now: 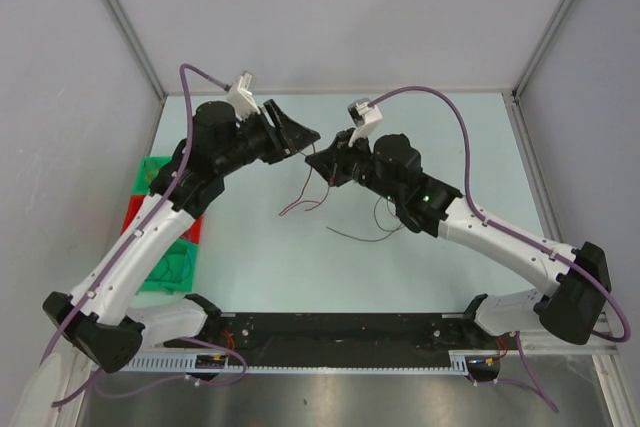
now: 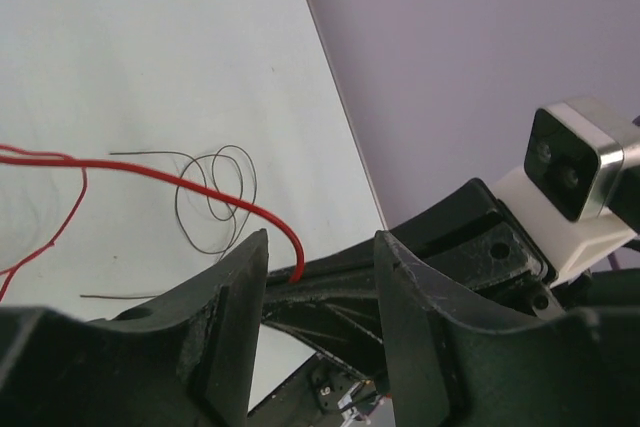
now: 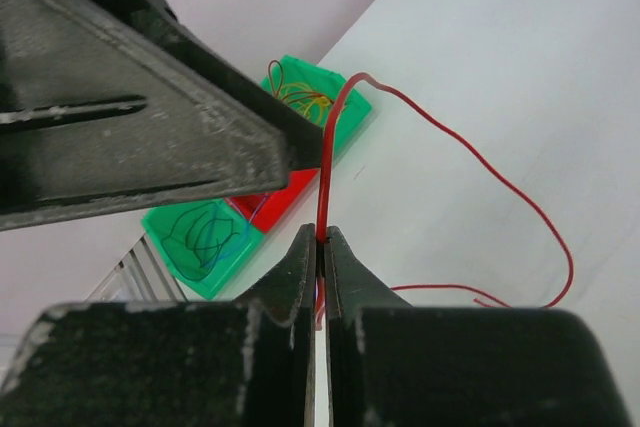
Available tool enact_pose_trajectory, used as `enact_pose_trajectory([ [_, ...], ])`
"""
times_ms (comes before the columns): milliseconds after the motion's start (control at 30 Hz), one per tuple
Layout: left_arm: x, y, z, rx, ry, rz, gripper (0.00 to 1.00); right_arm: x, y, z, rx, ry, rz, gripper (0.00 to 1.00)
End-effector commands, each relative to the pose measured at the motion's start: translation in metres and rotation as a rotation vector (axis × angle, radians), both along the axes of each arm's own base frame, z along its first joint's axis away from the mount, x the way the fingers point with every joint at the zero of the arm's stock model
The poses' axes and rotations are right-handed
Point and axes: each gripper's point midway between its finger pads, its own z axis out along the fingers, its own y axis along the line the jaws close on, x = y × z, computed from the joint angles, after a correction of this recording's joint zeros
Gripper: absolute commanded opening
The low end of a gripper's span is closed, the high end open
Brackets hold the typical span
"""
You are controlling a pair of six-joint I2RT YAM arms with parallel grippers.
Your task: Untangle the cables
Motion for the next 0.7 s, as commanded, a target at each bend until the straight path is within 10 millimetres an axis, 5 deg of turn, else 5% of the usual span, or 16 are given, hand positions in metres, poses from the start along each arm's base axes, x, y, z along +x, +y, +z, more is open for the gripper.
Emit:
enact_pose_trajectory([
  [0, 0.011, -0.003, 0.01, -0.066, 0.0, 0.036, 0.5, -0.005, 0.007, 0.022, 0.044, -0.056, 0.032, 0.0],
  [200, 0.015, -0.002, 0.003, -0.053, 0.026, 0.055, 0.46, -0.009, 0.005, 0.026, 0.044, -0.072, 0.042, 0.0],
  [400, 0.015, -0.004, 0.002, -0.056, 0.032, 0.05, 0.15, -0.011, 0.006, 0.024, 0.033, -0.072, 0.048, 0.0],
  [567, 0.016, -0.007, 0.002, -0.048, 0.02, 0.03, 0.01, -0.014, 0.007, 0.025, 0.031, -0.079, 0.056, 0.0],
  [667, 0.016, -0.008, -0.001, -0.04, 0.025, 0.027, 0.0, -0.016, 0.009, 0.024, 0.026, -0.078, 0.063, 0.03],
])
